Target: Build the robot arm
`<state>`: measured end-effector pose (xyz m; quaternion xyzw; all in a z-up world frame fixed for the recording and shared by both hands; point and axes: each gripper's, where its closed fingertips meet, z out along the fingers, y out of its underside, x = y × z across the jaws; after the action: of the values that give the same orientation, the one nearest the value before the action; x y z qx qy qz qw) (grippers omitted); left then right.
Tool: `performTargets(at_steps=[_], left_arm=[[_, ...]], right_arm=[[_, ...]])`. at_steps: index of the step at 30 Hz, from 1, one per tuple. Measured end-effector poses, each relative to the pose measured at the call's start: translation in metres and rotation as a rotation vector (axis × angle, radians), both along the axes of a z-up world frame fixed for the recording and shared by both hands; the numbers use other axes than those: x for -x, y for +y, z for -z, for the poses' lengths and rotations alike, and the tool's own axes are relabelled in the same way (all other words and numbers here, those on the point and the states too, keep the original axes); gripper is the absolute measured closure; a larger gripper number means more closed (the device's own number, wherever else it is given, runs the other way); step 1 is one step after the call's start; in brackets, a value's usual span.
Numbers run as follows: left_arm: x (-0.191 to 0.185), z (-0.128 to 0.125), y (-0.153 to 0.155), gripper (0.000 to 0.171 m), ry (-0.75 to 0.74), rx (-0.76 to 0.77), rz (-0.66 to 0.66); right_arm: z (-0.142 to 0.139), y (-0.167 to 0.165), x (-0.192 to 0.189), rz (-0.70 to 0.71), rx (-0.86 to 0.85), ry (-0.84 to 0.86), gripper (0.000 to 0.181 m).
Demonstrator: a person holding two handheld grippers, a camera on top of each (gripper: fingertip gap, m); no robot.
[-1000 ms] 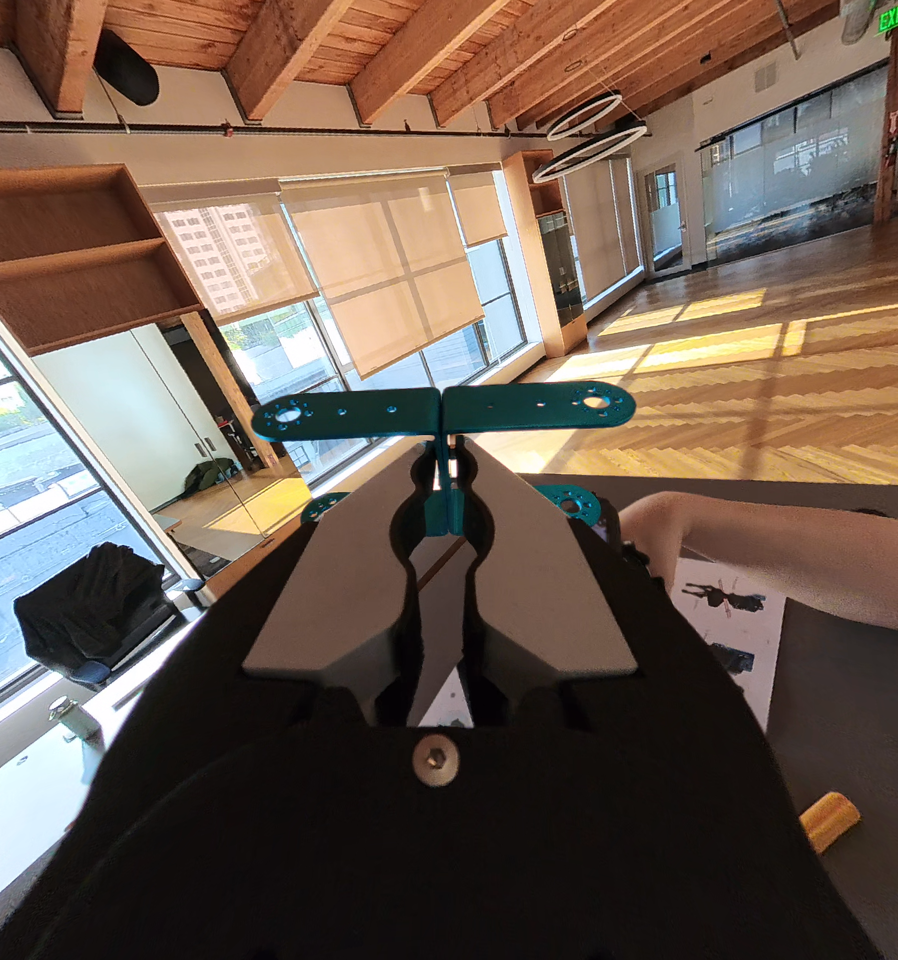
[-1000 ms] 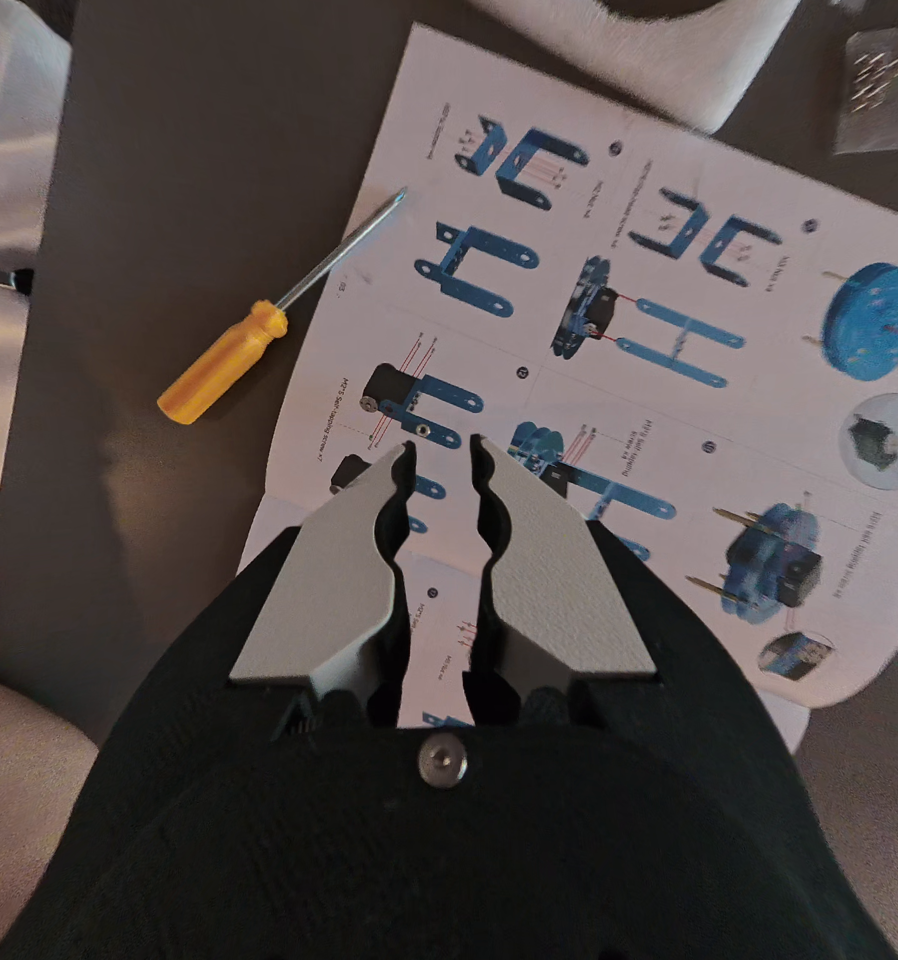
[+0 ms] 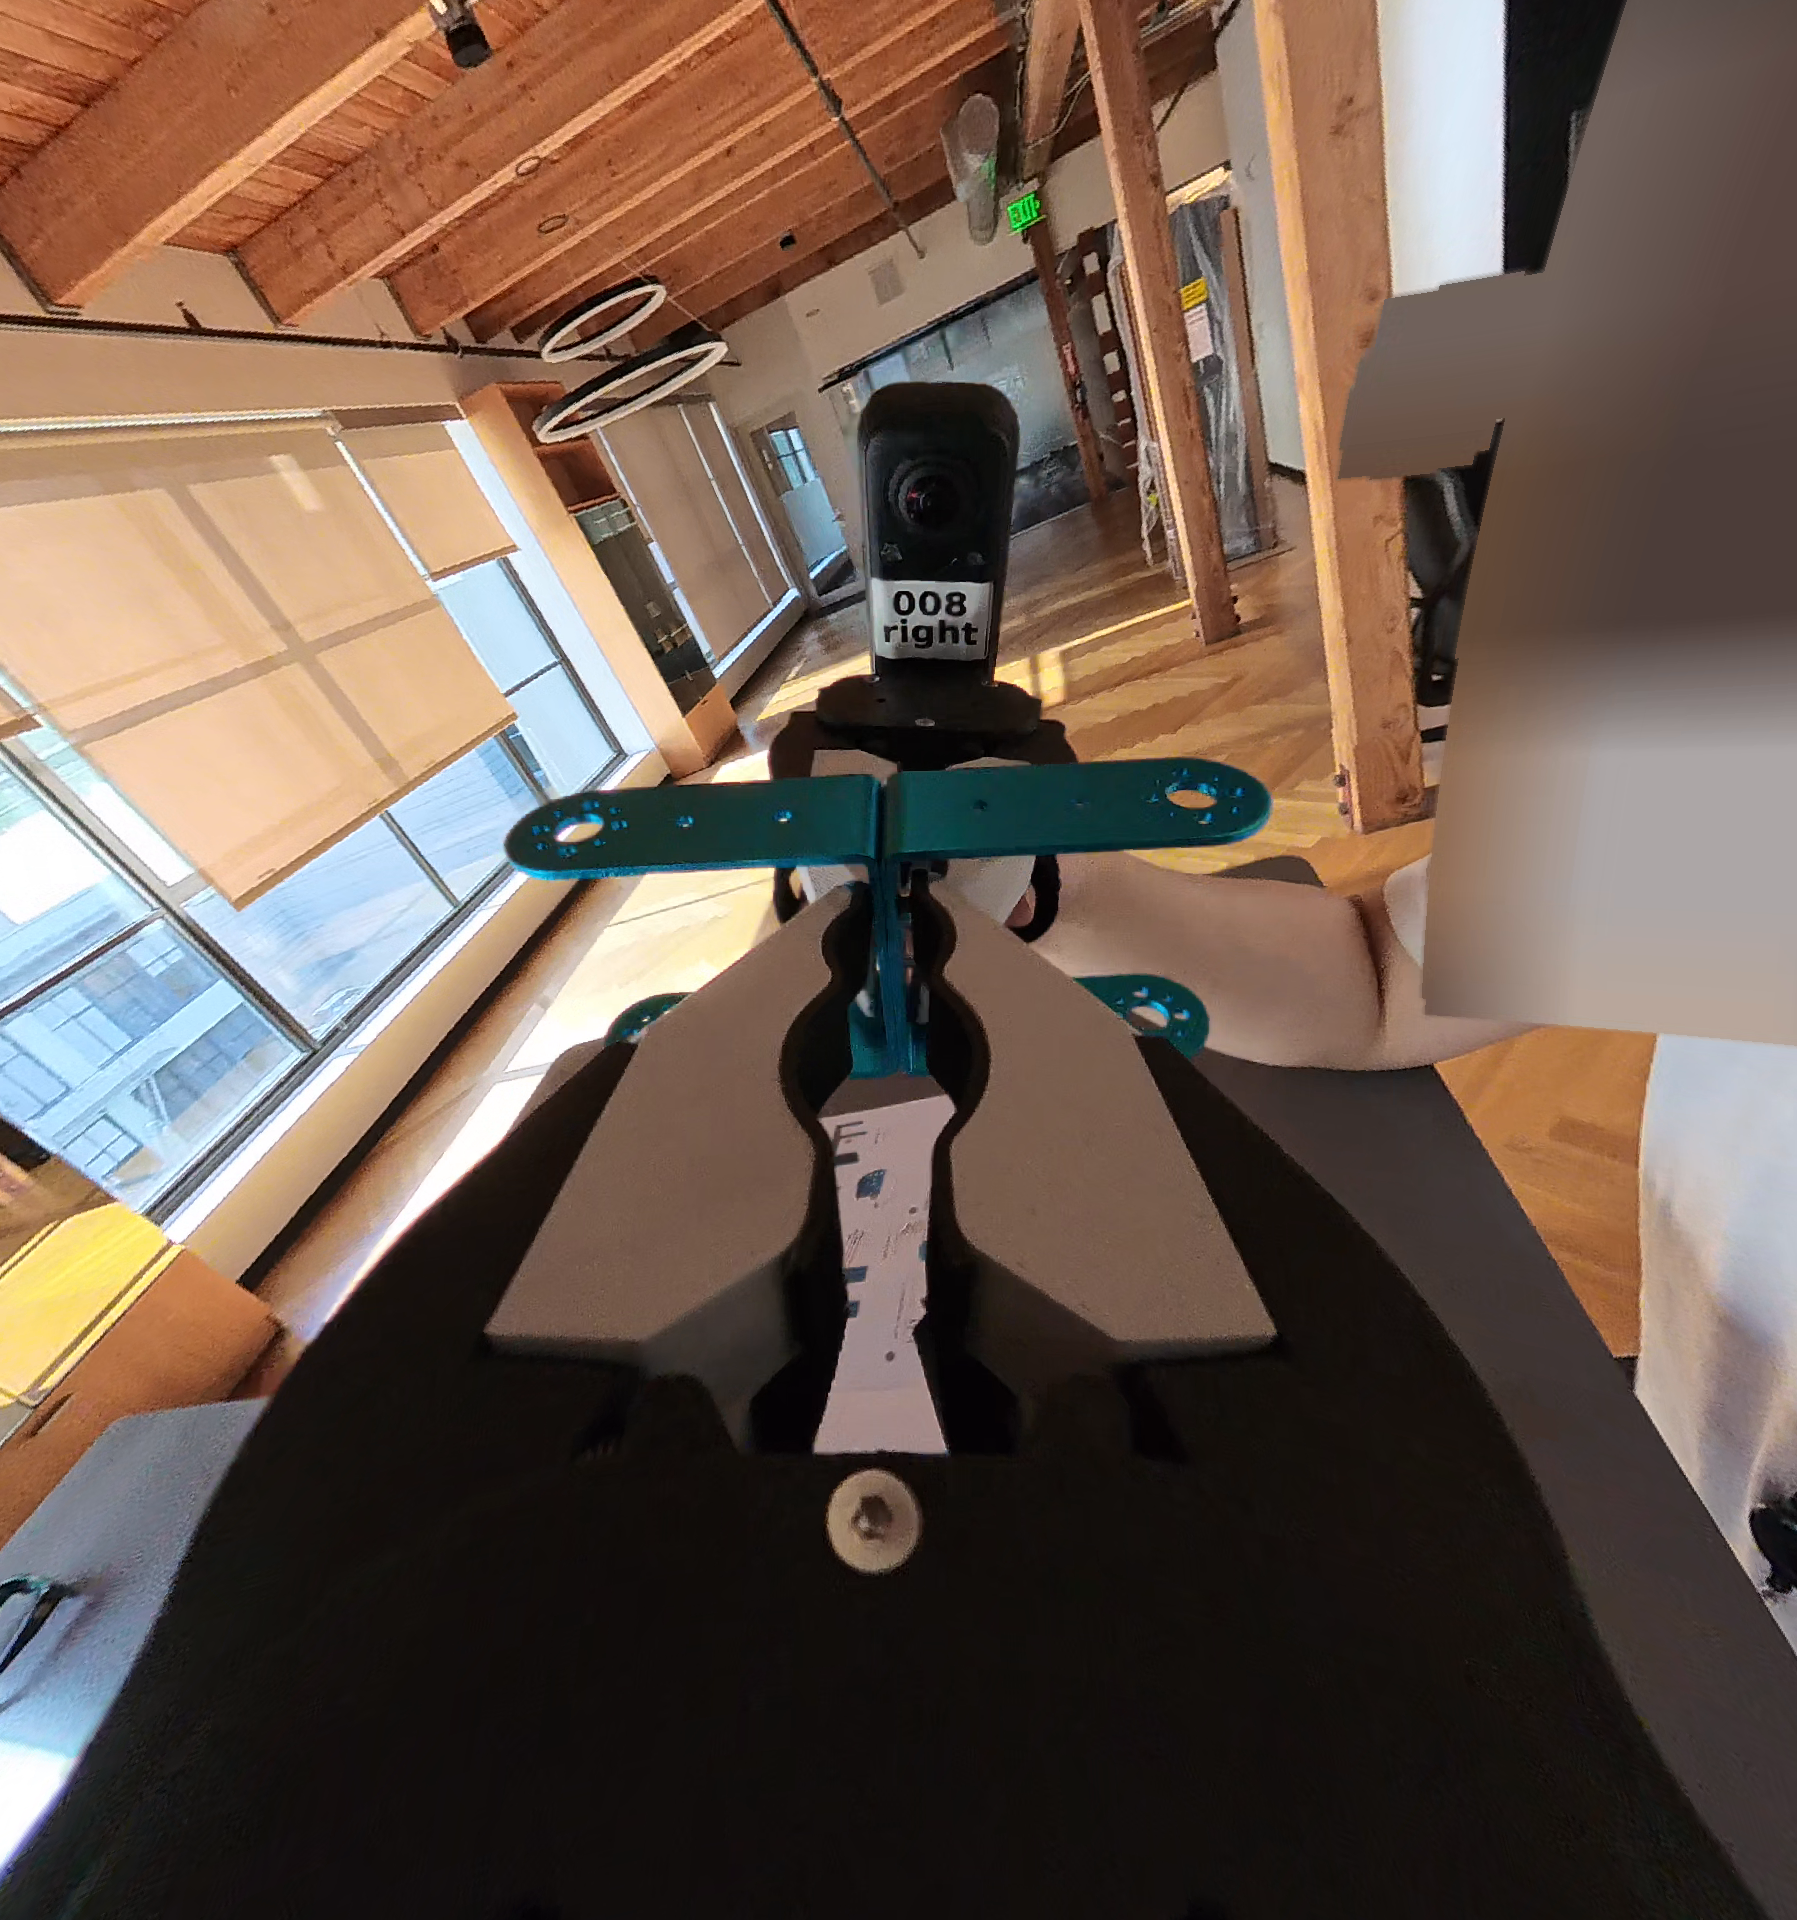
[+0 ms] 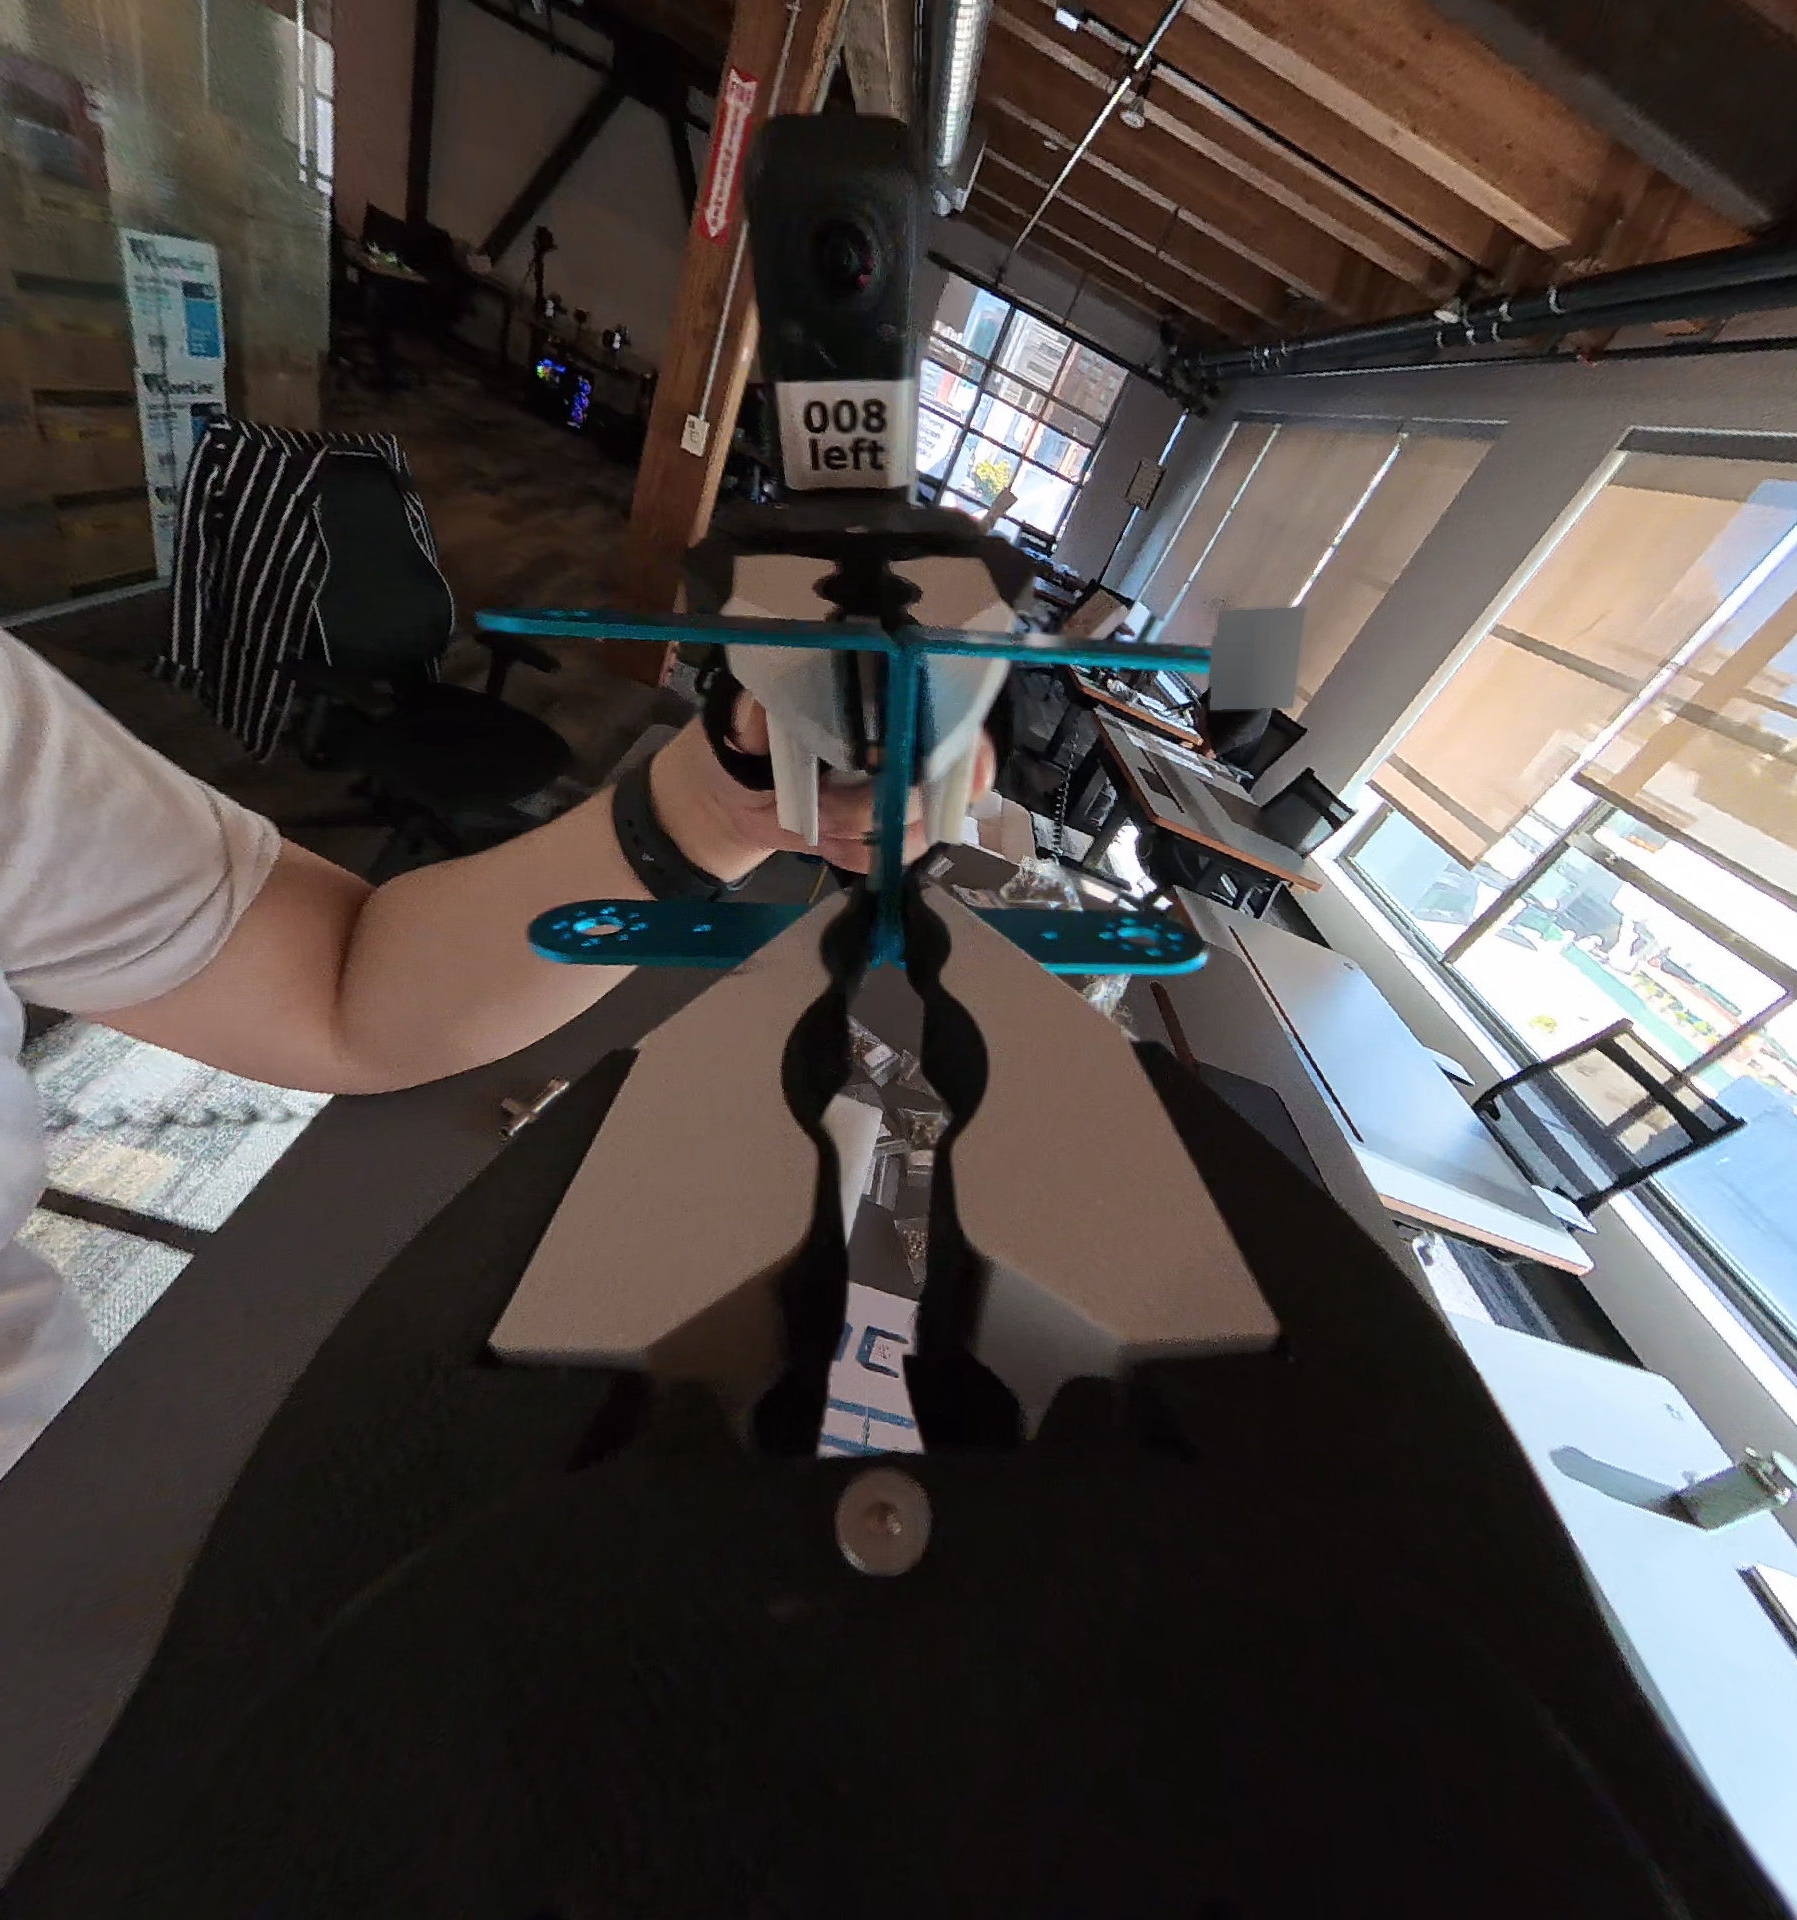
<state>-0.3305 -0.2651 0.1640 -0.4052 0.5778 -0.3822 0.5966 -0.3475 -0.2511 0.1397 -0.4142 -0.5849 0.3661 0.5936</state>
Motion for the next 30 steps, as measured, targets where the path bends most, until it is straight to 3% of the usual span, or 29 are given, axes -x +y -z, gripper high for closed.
performTargets(at_steps=[7,12,19,22,30], left_arm=[[0.004,-0.007,0.003,0.166,-0.068,0.036,0.041],[0.011,-0.009,0.003,0.148,-0.105,0.051,0.074],[0.012,0.006,0.006,0.148,-0.052,0.185,0.184],[0.008,0.014,-0.001,0.152,-0.017,0.163,0.224],[0.006,0.014,0.007,0.160,-0.012,0.067,0.115]], right_arm=[[-0.006,0.002,0.000,0.022,0.091,0.018,0.178],[-0.005,0.003,0.002,0.010,0.129,0.017,0.178],[-0.008,-0.004,0.003,-0.071,0.205,0.041,0.178],[-0.011,-0.007,0.004,-0.123,0.266,0.059,0.178],[-0.013,-0.002,0.004,-0.165,0.354,0.102,0.179]])
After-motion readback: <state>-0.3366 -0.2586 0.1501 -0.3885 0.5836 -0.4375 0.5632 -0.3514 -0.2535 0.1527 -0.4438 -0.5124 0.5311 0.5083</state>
